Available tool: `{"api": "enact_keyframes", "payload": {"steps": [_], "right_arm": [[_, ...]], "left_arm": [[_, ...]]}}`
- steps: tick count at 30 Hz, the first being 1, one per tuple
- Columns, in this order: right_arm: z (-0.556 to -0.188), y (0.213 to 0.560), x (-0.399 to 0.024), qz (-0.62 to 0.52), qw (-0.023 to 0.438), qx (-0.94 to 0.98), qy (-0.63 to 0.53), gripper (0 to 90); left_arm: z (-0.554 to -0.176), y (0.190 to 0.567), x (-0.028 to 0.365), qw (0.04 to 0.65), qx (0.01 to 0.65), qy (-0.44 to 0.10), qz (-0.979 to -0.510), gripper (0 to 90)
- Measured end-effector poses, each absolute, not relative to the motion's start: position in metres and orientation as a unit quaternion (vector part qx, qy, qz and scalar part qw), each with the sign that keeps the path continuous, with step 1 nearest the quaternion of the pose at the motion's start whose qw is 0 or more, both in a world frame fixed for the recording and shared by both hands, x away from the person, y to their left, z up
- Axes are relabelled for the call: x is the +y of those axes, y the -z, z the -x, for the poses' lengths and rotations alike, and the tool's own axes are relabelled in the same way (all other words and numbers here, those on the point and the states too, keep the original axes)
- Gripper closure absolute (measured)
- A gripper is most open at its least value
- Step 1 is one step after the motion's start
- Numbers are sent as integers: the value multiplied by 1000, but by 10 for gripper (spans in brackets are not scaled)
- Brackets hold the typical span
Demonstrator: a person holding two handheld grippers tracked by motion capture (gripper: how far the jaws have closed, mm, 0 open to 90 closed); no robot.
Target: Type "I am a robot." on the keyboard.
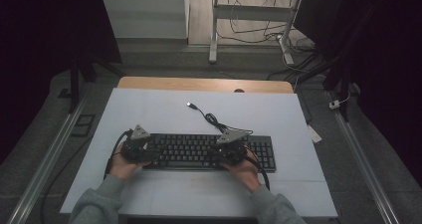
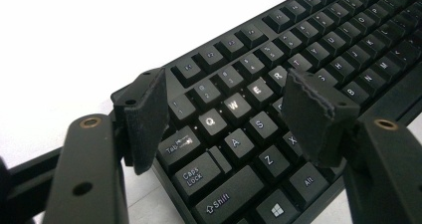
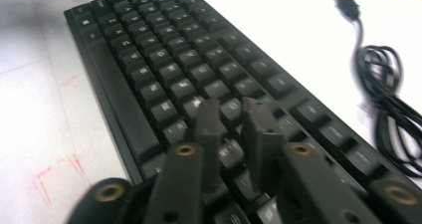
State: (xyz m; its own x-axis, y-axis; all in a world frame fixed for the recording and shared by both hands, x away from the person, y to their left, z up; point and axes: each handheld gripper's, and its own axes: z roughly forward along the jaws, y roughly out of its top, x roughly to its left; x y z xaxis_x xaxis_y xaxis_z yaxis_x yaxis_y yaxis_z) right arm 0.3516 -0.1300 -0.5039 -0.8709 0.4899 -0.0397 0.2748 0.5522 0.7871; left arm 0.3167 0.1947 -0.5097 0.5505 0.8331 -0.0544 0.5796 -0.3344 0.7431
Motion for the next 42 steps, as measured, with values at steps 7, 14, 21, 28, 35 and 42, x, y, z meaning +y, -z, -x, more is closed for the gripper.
{"api": "enact_keyframes", "payload": {"steps": [7, 14, 21, 28, 35, 42], "right_arm": [[-349, 499, -160, -237, 147, 863, -420, 627], [-344, 497, -190, -255, 159, 853, -427, 579], [-335, 497, -214, -265, 171, 847, -428, 551], [-331, 499, -221, -268, 171, 849, -421, 547], [-332, 502, -217, -261, 173, 855, -413, 545], [-332, 503, -217, -265, 173, 855, -411, 544]], "left_arm": [[-317, 510, 194, 369, 442, -171, -800, 348], [-317, 510, 194, 368, 442, -171, -800, 347], [-317, 510, 193, 367, 441, -171, -801, 346], [-316, 510, 193, 368, 441, -172, -800, 347], [-315, 509, 192, 369, 439, -174, -801, 347], [-314, 508, 190, 369, 435, -174, -803, 347]]}}
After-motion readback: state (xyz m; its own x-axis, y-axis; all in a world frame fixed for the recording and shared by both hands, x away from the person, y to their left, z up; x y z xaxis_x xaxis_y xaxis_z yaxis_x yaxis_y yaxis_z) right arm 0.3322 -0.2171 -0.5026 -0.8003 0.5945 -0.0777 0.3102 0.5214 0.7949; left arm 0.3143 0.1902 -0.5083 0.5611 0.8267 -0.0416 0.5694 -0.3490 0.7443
